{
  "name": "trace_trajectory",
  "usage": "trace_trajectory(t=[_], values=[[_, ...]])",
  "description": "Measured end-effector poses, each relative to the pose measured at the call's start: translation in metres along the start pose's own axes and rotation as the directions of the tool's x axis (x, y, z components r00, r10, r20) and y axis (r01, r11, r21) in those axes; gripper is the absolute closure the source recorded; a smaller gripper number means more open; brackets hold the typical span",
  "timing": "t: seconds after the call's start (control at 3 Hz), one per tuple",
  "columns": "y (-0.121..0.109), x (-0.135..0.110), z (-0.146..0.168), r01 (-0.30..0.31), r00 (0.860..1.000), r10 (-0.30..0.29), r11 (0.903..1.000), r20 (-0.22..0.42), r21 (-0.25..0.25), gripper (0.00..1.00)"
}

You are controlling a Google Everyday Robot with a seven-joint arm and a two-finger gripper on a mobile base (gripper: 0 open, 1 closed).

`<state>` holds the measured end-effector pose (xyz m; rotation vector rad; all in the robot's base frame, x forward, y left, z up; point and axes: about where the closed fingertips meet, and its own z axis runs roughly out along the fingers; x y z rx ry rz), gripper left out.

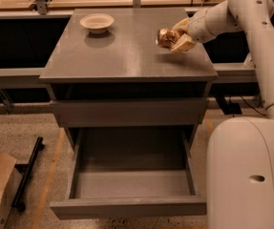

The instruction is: Pick orange can from middle drawer and place on counter

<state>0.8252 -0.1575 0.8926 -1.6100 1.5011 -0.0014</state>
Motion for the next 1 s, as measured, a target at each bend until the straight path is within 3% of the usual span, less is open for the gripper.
trace_trajectory(t=[0.33,0.67,1.0], values=[[0.0163,0.0087,0.0136,-0.012,1.0,0.012,0.9987,0.007,-0.049,0.17],[0.0178,0.0079,0.018,-0.012,1.0,0.012,0.9985,0.009,-0.054,0.0],[0.0178,0.0079,0.0182,-0.012,1.0,0.012,0.9984,0.009,-0.054,0.0]])
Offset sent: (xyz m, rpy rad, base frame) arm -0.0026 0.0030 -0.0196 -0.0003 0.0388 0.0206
